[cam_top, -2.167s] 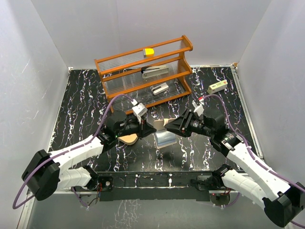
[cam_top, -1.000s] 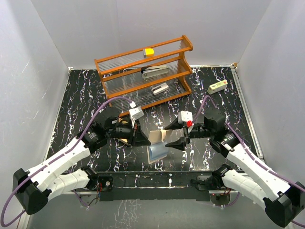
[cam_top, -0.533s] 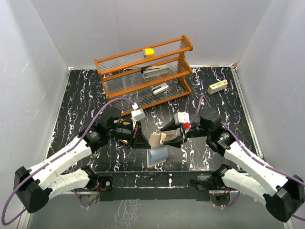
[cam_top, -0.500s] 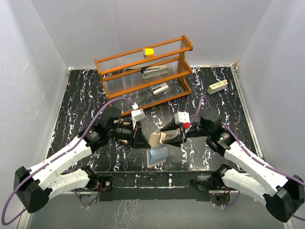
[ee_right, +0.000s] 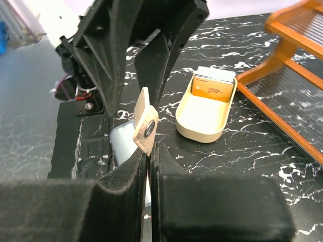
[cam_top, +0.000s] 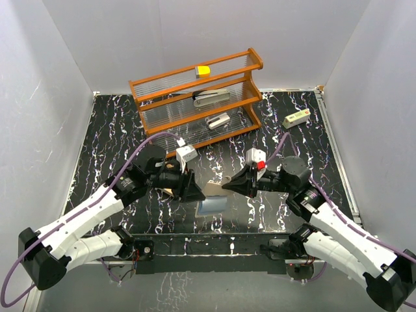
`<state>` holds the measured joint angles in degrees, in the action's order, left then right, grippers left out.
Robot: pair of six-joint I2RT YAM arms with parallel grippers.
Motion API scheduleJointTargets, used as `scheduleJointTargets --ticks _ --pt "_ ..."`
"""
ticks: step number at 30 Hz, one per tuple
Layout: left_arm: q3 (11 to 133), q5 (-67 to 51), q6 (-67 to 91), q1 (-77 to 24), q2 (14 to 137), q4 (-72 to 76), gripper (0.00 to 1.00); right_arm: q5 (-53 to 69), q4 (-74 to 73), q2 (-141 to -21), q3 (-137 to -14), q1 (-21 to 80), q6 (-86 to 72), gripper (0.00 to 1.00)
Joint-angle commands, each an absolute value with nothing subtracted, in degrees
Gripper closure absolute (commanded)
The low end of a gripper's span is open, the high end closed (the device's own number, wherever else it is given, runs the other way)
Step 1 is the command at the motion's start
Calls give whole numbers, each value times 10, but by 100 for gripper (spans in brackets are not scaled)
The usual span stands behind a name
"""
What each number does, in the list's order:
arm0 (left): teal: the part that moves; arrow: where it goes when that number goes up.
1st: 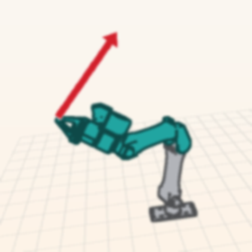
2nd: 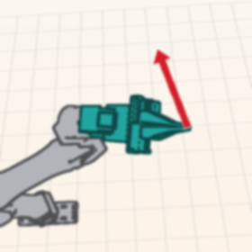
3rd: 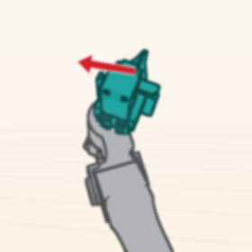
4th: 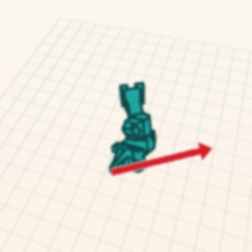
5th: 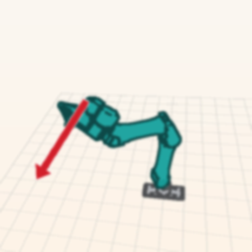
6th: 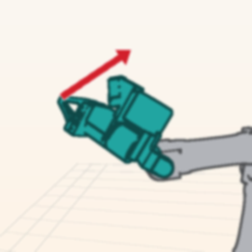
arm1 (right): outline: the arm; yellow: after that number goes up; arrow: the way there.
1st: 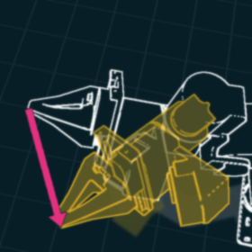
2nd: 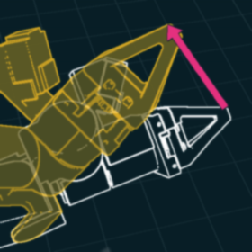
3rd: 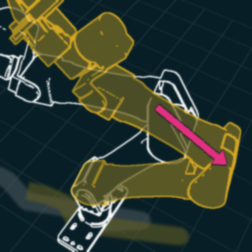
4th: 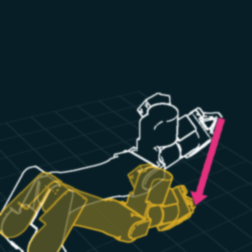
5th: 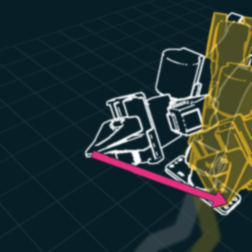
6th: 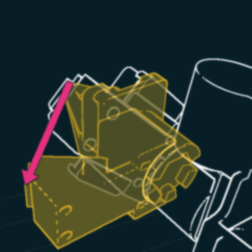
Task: Put the credit cards into the card holder
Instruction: Open the card holder at the center of the board.
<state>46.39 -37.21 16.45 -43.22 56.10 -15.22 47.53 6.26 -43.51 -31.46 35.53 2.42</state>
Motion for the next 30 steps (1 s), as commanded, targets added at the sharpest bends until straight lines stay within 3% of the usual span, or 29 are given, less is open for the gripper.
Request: scheduleJointTargets --ticks 1,12,20,30 --pt "513 -272 177 -433 543 -193 49 363 77 -423 -324 356 -86 100" --pt "405 -91 320 -433 382 -87 24 283 148 -387 -313 356 -340 100" --pt "326 -136 391 -433 338 0 21 242 236 -375 -288 356 -485 100" --pt "197 -174 536 -433 290 242 20 177 296 -355 -262 356 -580 100"
